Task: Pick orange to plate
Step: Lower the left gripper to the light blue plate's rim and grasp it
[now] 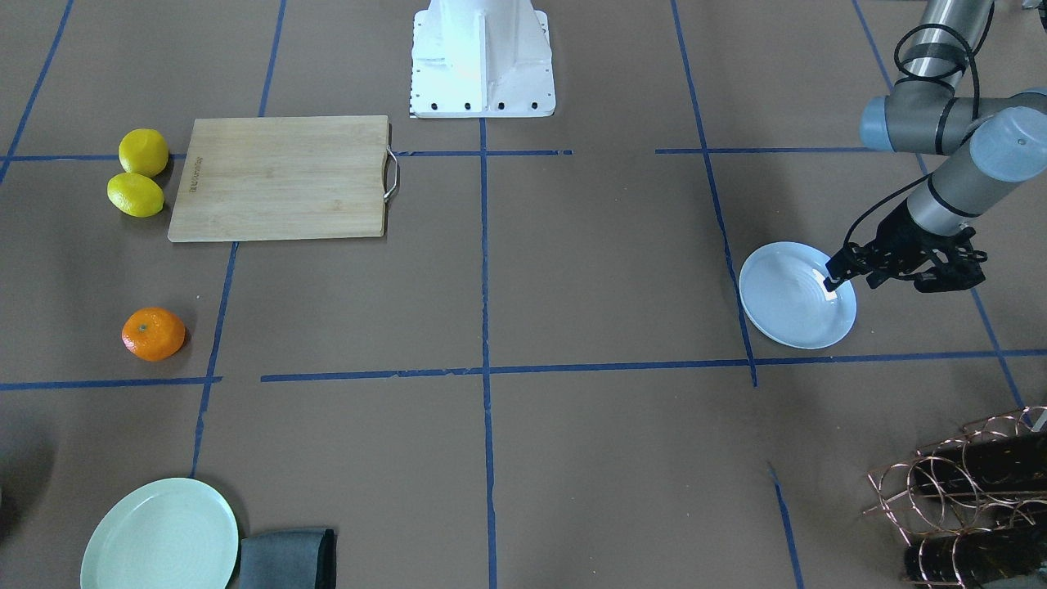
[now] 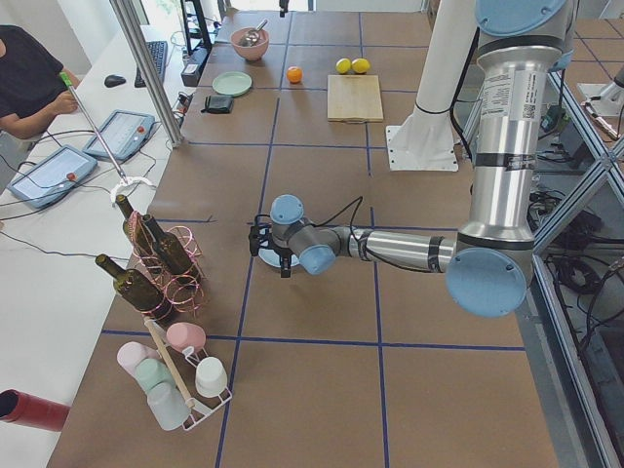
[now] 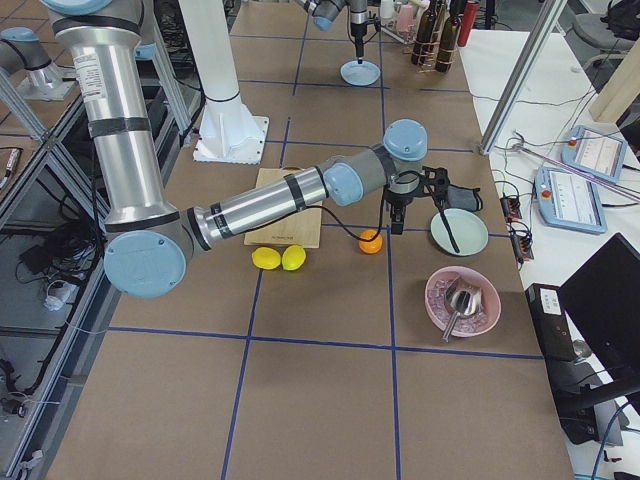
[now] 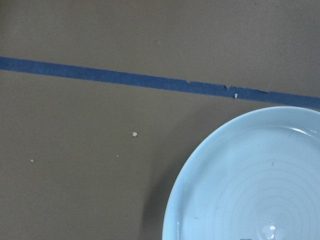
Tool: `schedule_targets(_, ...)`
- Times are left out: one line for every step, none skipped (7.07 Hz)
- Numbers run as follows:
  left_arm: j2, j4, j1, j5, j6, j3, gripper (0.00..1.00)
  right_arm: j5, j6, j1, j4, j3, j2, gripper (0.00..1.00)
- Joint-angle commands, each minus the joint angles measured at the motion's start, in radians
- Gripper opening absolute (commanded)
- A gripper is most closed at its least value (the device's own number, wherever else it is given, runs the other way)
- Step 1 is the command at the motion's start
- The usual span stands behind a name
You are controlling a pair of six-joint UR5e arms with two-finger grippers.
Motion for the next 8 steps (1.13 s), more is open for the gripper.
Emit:
schedule_targets(-0.021,0.0,0.016,0.001,0.001,0.027,0.79,0.0,0.0,0.0,-0.001,-0.002,0.001,1.0)
schedule_targets(-0.021,0.0,0.019,0.0,-0.001,0.026,0.76,0.0,0.0,0.0,-0.001,-0.002,0.001,1.0)
schedule_targets(-0.021,0.001,0.02,0.0,-0.001,0.026,0.61,0.0,0.0,0.0,-0.002,-0.002,0.001,1.0)
schedule_targets(-0.021,0.0,0.02,0.0,-0.001,0.024,0.4,0.0,0.0,0.0,-0.002,-0.002,0.001,1.0)
schedule_targets(-0.018,0.001,0.02,0.0,0.001,0.023,0.2,0.0,0.0,0.0,-0.002,-0.002,0.001,1.0)
schedule_targets(-0.01,0.001,0.017,0.0,-0.002,0.009,0.0,0.002,0.0,0.0,-0.002,-0.002,0.002,1.0)
schedule_targets(-0.004,0.008,0.014,-0.012,-0.004,-0.015,0.0,0.0,-0.001,0.0,-0.004,-0.002,0.002,1.0)
schedule_targets(-0.001,0.033,0.008,-0.017,-0.002,-0.055,0.0,0.0,-0.001,0.0,-0.004,-0.002,0.002,1.0)
